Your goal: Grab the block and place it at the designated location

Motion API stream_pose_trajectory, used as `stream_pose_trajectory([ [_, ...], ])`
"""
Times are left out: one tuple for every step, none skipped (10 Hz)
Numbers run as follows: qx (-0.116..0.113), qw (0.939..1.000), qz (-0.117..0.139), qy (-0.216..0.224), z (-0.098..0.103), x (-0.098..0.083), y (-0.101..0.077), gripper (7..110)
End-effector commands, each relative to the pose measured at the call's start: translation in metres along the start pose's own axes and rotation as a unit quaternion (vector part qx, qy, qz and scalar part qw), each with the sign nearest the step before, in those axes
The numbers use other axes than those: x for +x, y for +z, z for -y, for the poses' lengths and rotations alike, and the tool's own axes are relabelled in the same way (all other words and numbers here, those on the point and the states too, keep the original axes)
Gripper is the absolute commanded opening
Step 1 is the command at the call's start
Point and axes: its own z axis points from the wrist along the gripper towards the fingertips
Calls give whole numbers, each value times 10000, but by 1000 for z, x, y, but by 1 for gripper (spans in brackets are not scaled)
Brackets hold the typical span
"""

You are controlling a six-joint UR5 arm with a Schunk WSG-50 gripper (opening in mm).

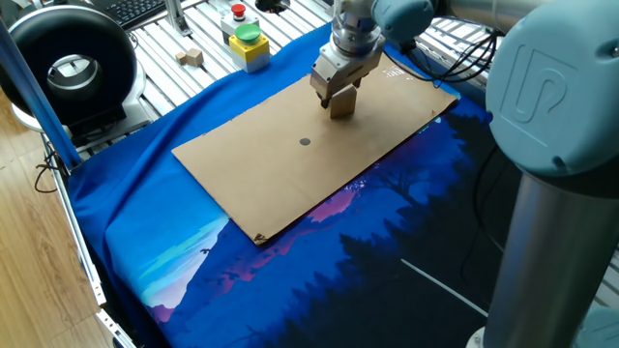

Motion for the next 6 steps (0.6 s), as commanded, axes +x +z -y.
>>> stream_pose_trajectory([
  [-23,9999,34,105,0,-2,0,7],
  [-54,9999,40,109,-1,-2,0,7],
  [-100,9999,54,101,-4,-2,0,7],
  [-161,9998,67,95,-8,-3,1,7],
  [-199,9997,81,70,-12,-3,1,7],
  [-274,9996,79,59,-18,-2,2,7],
])
